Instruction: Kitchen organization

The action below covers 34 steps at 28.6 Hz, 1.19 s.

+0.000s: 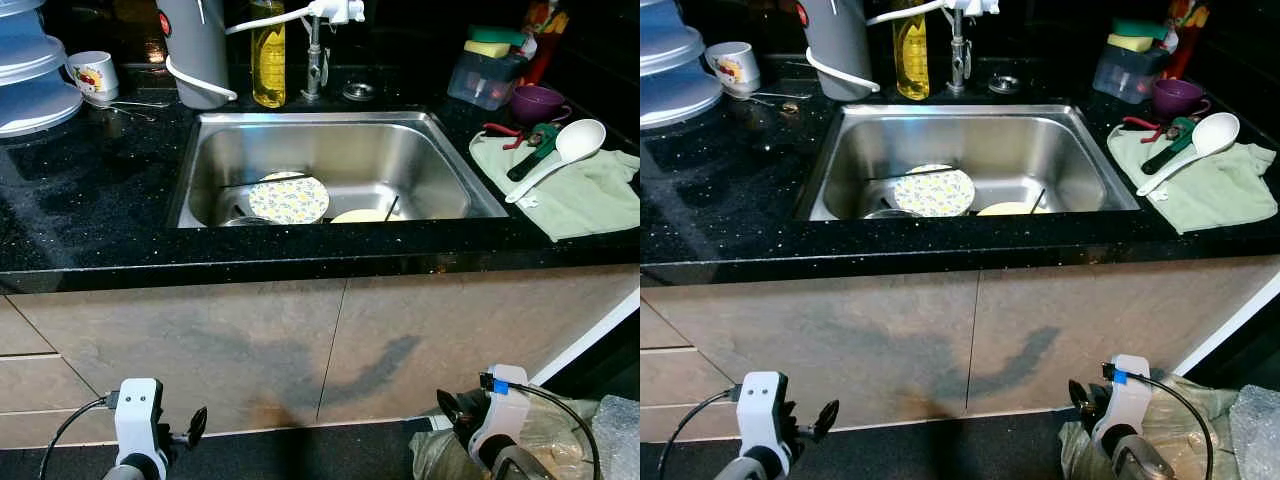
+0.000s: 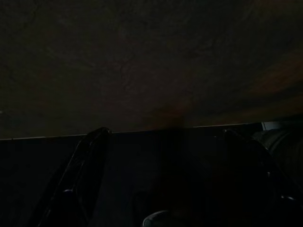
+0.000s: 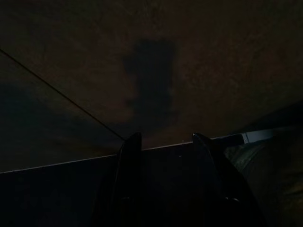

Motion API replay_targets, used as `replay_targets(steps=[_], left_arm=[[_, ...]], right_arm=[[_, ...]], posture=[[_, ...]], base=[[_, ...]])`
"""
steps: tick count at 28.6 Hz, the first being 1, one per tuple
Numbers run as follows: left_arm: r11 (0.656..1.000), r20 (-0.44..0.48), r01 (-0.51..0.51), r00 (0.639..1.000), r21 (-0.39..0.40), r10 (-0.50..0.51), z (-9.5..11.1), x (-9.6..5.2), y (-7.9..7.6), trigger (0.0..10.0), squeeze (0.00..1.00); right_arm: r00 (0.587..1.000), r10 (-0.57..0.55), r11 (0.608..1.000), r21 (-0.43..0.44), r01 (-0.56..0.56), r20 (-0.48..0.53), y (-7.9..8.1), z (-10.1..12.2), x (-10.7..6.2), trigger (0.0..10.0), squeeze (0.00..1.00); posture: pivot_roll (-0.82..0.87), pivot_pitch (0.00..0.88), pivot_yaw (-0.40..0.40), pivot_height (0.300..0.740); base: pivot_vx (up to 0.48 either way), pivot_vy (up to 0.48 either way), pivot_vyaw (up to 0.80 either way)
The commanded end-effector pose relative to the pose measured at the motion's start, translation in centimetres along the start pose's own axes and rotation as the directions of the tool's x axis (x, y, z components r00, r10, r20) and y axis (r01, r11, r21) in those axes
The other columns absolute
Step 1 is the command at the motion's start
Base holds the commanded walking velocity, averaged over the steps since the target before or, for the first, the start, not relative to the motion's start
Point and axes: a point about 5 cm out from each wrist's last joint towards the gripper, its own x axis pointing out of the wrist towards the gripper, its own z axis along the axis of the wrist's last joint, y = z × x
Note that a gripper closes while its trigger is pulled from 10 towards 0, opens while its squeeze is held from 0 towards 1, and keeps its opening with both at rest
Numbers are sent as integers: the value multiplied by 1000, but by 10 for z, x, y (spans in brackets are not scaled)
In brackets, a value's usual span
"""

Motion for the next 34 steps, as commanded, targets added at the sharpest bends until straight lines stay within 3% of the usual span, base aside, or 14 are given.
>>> replay_targets(steps=[1, 34], left_arm=[[1000, -13, 6, 1000, 8, -6, -4, -1, 0, 10000, 0], [1000, -12, 16, 1000, 12, -16, -5, -1, -1, 10000, 0]], right_arm=[[1000, -6, 1000, -6, 6, -11, -2, -2, -2, 10000, 0], [1000, -6, 1000, -5, 6, -12, -2, -3, -2, 10000, 0]], posture=[[22, 40, -43, 740], [20, 35, -36, 740]], base=[[0, 0, 0], [0, 0, 0]])
